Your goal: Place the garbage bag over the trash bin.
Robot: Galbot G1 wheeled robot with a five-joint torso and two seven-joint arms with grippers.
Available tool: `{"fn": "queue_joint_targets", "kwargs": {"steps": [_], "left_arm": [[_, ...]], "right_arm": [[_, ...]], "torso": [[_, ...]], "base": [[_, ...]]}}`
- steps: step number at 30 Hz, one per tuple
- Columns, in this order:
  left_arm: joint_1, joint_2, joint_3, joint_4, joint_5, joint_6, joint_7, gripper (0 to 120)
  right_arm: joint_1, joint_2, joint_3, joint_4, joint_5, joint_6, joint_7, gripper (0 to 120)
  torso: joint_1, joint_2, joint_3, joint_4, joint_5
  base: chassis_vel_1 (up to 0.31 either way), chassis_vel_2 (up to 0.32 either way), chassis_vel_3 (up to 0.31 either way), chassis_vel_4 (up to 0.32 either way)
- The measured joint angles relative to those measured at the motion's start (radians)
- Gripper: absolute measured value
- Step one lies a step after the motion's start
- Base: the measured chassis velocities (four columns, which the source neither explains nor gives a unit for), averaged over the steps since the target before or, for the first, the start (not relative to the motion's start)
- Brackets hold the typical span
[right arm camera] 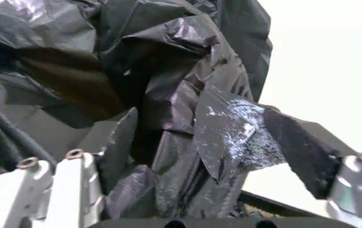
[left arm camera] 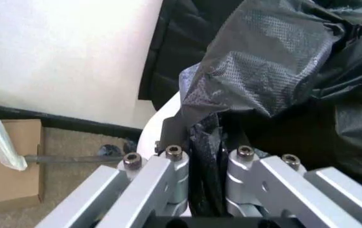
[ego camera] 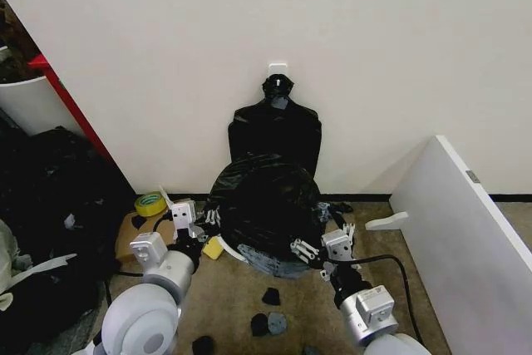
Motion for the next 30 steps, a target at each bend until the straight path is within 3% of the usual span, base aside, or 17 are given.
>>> {"fn": "queue_joint_targets", "kwargs": {"steps": [4,6,10,14,16,21,30], "left_arm": [[0.0,-0.002,0.001,0.0,-0.003,0.0,0.002,5],[0.0,-0.003,0.002,0.0,-0.009,0.0,0.002,5],[0.0,-0.003,0.002,-0.001,-0.011,0.0,0.002,5],[0.0,-0.003,0.001,-0.004,-0.02,0.0,0.002,5],[0.0,-0.003,0.001,-0.004,-0.021,0.0,0.002,5],[0.0,-0.001,-0.001,-0.006,-0.023,0.0,0.001,5],[-0.002,0.002,-0.008,0.003,-0.032,0.0,0.0,5]], "right_arm": [[0.001,-0.004,0.012,-0.003,-0.004,0.004,0.002,65],[0.001,-0.011,0.02,-0.007,-0.005,0.004,0.003,51],[0.001,-0.015,0.025,-0.01,-0.006,0.003,0.009,43],[0.0,-0.02,0.029,-0.011,-0.003,-0.003,0.02,23],[0.0,-0.021,0.03,-0.012,-0.003,-0.004,0.02,21],[-0.003,-0.026,0.035,-0.013,0.004,-0.006,0.031,0],[-0.029,-0.034,0.065,0.007,0.044,0.046,0.026,0]], "torso": [[0.0,0.0,0.0,0.0001,0.0],[0.0,0.0,0.0,0.0001,0.0],[0.0,0.0,0.0,0.0001,0.0001],[0.0,0.0,0.0,0.0001,0.0],[0.0,0.0,0.0,0.0001,0.0001],[0.0,0.0,0.0,0.0001,0.0],[0.0,0.0,0.0,0.0001,0.0]], "base": [[0.0,0.0,0.0,0.0],[0.0,0.0,0.0,0.0],[0.0,0.0,0.0,0.0],[0.0,0.0,0.0,0.0],[0.0,0.0,0.0,0.0],[0.0,0.0,0.0,0.0],[0.0,0.0,0.0,0.0]]}}
